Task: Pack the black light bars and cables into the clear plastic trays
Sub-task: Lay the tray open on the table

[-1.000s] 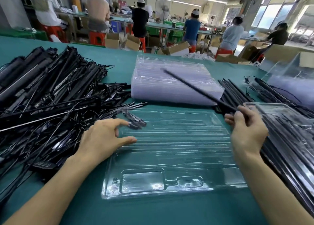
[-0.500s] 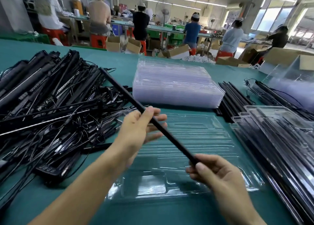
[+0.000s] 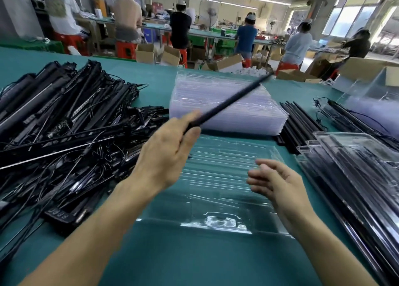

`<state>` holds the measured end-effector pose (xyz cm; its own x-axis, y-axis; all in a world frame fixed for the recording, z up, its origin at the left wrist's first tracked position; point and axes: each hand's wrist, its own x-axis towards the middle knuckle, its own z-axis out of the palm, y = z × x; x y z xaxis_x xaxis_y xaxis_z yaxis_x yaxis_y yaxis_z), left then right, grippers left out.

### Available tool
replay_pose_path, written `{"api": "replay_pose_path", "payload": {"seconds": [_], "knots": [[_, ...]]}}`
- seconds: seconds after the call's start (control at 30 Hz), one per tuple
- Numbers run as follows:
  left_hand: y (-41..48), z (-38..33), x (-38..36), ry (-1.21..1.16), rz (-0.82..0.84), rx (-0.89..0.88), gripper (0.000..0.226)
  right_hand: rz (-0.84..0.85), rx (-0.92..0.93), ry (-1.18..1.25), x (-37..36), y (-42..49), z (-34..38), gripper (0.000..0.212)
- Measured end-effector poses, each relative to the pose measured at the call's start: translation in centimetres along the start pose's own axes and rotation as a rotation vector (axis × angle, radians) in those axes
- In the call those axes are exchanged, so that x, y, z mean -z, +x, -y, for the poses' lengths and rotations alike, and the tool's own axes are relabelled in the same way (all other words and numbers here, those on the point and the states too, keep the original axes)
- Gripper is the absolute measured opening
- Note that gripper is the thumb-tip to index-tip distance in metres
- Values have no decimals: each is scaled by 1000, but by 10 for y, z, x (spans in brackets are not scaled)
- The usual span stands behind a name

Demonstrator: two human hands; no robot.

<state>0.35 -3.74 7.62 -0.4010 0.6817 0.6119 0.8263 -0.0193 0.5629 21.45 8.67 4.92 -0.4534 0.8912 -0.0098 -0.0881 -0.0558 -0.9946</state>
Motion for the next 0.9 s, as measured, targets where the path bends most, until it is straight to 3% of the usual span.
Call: {"api": "replay_pose_path", "payload": {"seconds": [0.1, 0.17, 0.3, 0.47, 0.57, 0.7, 0.9], "knots": [[1, 0, -12, 422, 168, -77, 50, 65, 2, 228, 3, 7, 5, 27], [2, 6, -21, 565, 269, -98, 50, 87, 4, 358, 7, 9, 7, 33], [-9, 14, -39, 533, 380, -166, 49, 11, -4, 305, 9, 17, 5, 19], [-27, 21, -40, 400, 303, -210, 59, -59, -2, 163, 25, 26, 0, 6], [-34, 36, -22, 468, 204, -97, 61, -206, 30, 196, 42, 30, -2, 6], [-45, 60, 3, 540, 254, 138, 55, -349, 96, 217, 50, 28, -5, 13], [-51, 71, 17, 522, 106, 324, 31, -393, 117, 174, 52, 29, -4, 15]]}}
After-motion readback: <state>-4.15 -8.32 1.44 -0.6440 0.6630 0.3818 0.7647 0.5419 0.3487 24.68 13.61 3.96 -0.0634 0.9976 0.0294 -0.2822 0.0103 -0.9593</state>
